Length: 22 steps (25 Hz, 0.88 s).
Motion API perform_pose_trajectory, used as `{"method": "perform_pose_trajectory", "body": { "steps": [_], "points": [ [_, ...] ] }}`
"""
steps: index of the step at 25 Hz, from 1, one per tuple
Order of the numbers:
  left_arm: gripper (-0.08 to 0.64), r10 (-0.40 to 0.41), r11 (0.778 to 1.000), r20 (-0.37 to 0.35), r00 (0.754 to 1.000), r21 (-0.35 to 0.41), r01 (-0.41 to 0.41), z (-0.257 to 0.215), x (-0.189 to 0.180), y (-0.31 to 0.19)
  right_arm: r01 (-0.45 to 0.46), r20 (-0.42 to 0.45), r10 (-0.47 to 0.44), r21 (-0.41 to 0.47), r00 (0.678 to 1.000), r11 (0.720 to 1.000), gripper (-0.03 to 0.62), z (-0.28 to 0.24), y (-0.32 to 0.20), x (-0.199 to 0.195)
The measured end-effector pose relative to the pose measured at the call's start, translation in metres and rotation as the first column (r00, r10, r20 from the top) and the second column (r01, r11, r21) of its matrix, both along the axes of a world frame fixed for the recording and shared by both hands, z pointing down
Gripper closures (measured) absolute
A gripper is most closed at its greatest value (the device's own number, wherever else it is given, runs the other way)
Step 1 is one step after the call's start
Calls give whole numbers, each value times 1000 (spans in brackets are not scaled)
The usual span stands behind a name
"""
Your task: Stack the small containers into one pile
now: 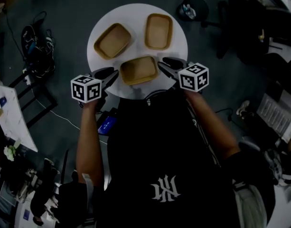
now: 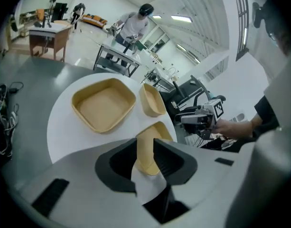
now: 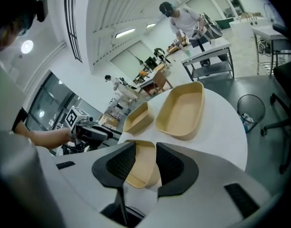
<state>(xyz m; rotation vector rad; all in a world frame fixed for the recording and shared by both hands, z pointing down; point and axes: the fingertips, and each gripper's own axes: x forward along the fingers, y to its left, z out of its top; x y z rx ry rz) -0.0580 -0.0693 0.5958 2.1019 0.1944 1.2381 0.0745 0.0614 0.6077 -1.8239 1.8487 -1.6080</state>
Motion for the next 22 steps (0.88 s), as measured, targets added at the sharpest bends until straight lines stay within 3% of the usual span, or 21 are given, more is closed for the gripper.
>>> {"method": "perform_pose_trajectory", "body": {
  "steps": [10, 22],
  "points": [
    [440, 22, 986, 95, 995, -165, -6, 40, -9, 25, 58, 44, -51, -167, 998, 984, 437, 37, 3, -26],
    [442, 50, 978, 195, 980, -210, -8, 60, -24, 32, 83, 78, -67, -225, 995, 971, 440, 56, -1, -40]
  ]
}}
